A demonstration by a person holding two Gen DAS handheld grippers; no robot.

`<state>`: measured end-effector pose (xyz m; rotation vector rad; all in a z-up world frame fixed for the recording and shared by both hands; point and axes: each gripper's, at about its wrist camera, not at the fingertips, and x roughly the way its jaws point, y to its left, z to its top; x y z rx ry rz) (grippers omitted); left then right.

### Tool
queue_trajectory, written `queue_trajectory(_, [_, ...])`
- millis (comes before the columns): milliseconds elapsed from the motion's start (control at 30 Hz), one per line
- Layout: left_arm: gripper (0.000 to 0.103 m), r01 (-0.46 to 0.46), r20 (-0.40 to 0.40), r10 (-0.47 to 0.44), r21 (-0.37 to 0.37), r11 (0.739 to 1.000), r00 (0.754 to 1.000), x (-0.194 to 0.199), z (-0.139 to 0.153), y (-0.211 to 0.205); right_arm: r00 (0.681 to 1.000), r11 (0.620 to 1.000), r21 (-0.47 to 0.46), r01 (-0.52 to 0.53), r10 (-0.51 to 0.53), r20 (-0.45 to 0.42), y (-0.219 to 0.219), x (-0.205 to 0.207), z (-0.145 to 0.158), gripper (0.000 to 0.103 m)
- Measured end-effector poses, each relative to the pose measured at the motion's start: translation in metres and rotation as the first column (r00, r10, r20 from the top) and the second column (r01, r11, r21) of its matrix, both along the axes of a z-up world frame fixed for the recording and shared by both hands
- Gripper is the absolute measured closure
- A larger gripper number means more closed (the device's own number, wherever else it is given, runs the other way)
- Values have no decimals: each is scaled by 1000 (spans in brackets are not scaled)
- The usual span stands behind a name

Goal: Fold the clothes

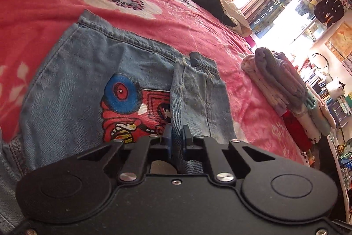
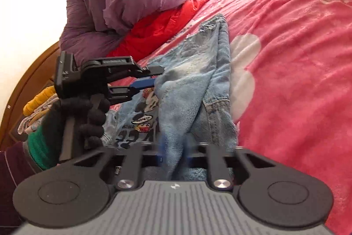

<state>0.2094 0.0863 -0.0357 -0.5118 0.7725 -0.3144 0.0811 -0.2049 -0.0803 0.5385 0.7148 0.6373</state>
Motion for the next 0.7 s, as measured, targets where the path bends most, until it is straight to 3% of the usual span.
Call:
queue_trajectory(100, [100,21,47,-22,10,1000,999,1,7,-1,1000,999,38,19,-19,8,-14,-5,6,97])
queue_trajectory(200, [98,64,-22,-61,134,989,998,8,-9,-13,999,999,13,43,-43,-16,-29,-9,7,98])
queue_trajectory(300, [92,39,-39,-36,95,995,999,5,-13,-6,993,1000,21,20,-17,-115,-27,4,-5,97])
queue_trajectory(400, [76,18,-10,-17,93,996,1000,6,-3,-2,997,1000,-15,24,-25,-78,-24,-1,5,83])
queue_trajectory(467, [76,20,5,-21,98,995,1000,14,7,-4,998,1000,1,30,-30,-55,-26,-3,10,61])
queue_trajectory(700, [76,71,22,-77,191,979,997,76,27,-42,997,1000,10,24,-23,-74,-22,0,7,60])
